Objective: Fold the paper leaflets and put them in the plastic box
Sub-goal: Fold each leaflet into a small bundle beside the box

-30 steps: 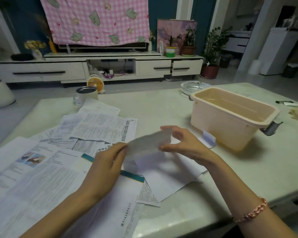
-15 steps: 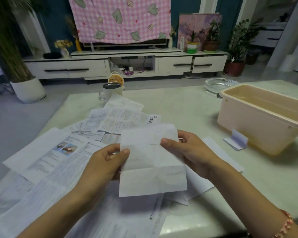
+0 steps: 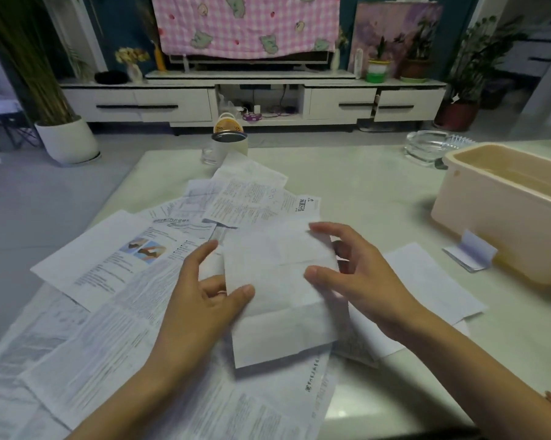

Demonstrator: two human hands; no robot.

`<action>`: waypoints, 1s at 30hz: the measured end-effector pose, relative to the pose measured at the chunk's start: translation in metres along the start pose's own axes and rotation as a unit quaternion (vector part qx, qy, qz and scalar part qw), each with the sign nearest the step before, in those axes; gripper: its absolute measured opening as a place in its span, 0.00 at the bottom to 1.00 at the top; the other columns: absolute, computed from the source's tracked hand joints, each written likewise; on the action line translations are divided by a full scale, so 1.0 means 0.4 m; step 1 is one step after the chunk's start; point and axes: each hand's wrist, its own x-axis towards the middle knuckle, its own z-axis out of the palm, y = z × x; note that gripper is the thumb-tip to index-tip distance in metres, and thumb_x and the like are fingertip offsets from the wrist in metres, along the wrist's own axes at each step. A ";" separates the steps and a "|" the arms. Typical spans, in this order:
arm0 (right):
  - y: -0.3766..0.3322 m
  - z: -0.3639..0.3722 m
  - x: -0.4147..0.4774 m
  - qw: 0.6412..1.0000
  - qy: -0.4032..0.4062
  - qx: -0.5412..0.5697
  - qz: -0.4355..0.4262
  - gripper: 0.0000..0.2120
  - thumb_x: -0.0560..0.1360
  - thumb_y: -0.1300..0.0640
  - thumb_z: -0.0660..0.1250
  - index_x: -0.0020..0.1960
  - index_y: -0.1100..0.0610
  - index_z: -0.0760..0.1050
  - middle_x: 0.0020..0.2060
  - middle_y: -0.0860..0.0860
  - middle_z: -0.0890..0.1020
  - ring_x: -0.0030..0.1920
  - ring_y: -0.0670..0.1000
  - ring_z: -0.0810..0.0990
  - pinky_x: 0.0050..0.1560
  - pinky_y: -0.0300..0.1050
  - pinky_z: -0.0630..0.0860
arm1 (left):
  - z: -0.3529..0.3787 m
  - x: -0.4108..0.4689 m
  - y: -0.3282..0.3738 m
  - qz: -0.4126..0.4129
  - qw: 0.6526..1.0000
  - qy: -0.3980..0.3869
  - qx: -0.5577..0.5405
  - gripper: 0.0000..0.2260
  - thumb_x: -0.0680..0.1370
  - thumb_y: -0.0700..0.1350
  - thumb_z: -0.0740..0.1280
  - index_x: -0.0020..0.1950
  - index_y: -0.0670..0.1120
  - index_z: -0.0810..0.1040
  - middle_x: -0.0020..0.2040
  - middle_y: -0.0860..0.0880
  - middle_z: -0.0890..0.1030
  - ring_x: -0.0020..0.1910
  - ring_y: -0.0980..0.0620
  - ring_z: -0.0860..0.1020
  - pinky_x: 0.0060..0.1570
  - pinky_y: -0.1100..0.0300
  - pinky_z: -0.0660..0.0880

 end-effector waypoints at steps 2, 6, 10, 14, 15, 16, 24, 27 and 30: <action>-0.004 -0.001 -0.003 0.998 -0.027 -0.059 -0.017 0.22 0.67 0.63 0.74 0.57 0.45 0.76 0.54 0.44 0.81 0.51 0.47 0.81 0.51 0.42 0.79 | -0.008 -0.009 0.000 0.057 0.997 -0.012 0.044 0.29 0.71 0.35 0.72 0.61 0.62 0.68 0.42 0.52 0.85 0.37 0.58 0.82 0.36 0.71 0.75; -0.024 0.004 -0.013 0.991 -0.011 -0.127 -0.050 0.18 0.68 0.63 0.74 0.51 0.44 0.79 0.50 0.47 0.82 0.44 0.50 0.81 0.45 0.44 0.80 | -0.027 -0.011 -0.011 0.191 0.953 0.034 0.234 0.13 0.71 0.43 0.74 0.50 0.59 0.78 0.44 0.62 0.81 0.41 0.62 0.78 0.39 0.78 0.70; -0.035 -0.001 -0.016 0.980 0.021 -0.163 -0.109 0.09 0.69 0.62 0.73 0.42 0.48 0.82 0.42 0.47 0.78 0.40 0.42 0.76 0.43 0.30 0.71 | -0.036 -0.006 -0.014 0.274 0.916 0.057 0.287 0.04 0.71 0.51 0.68 0.45 0.55 0.79 0.44 0.60 0.78 0.45 0.64 0.74 0.42 0.76 0.68; -0.030 -0.003 -0.022 0.935 0.054 -0.303 -0.177 0.03 0.69 0.52 0.73 0.38 0.48 0.80 0.49 0.42 0.72 0.52 0.39 0.69 0.52 0.25 0.62 | -0.040 -0.002 0.001 0.259 0.924 0.074 0.273 0.02 0.69 0.56 0.67 0.38 0.60 0.77 0.50 0.60 0.73 0.53 0.67 0.70 0.48 0.75 0.67; -0.032 -0.004 -0.026 0.914 0.043 -0.345 -0.210 0.04 0.70 0.49 0.71 0.40 0.48 0.80 0.50 0.41 0.73 0.52 0.39 0.69 0.53 0.27 0.62 | -0.036 -0.002 0.008 0.253 0.931 0.052 0.257 0.06 0.69 0.58 0.65 0.38 0.58 0.78 0.49 0.60 0.75 0.53 0.67 0.72 0.48 0.73 0.69; -0.034 -0.004 -0.029 0.898 0.016 -0.371 -0.237 0.06 0.70 0.47 0.68 0.42 0.49 0.79 0.49 0.41 0.74 0.51 0.39 0.70 0.53 0.29 0.64 | -0.031 -0.004 0.015 0.243 0.943 0.022 0.227 0.09 0.68 0.58 0.65 0.38 0.55 0.80 0.47 0.59 0.78 0.51 0.66 0.75 0.48 0.70 0.72; -0.062 -0.003 -0.033 0.993 -0.024 -0.106 -0.036 0.06 0.70 0.56 0.73 0.38 0.57 0.78 0.31 0.47 0.79 0.32 0.43 0.75 0.33 0.34 0.70 | -0.008 0.006 0.035 0.118 0.990 0.002 0.071 0.11 0.66 0.46 0.76 0.45 0.51 0.79 0.40 0.52 0.83 0.38 0.57 0.81 0.41 0.65 0.78; -0.048 0.021 -0.035 0.995 0.053 0.054 0.057 0.04 0.72 0.60 0.70 0.45 0.62 0.80 0.40 0.57 0.84 0.38 0.52 0.80 0.39 0.44 0.74 | 0.005 -0.003 0.031 -0.039 0.998 -0.052 -0.017 0.19 0.65 0.46 0.77 0.53 0.48 0.77 0.45 0.46 0.84 0.42 0.51 0.83 0.41 0.59 0.81; -0.027 0.055 -0.043 0.990 0.063 0.083 0.099 0.06 0.73 0.60 0.70 0.48 0.61 0.79 0.44 0.58 0.85 0.41 0.54 0.83 0.42 0.46 0.77 | 0.030 -0.025 0.020 -0.115 0.988 -0.098 -0.030 0.11 0.73 0.44 0.67 0.53 0.40 0.79 0.44 0.42 0.85 0.38 0.48 0.83 0.35 0.60 0.80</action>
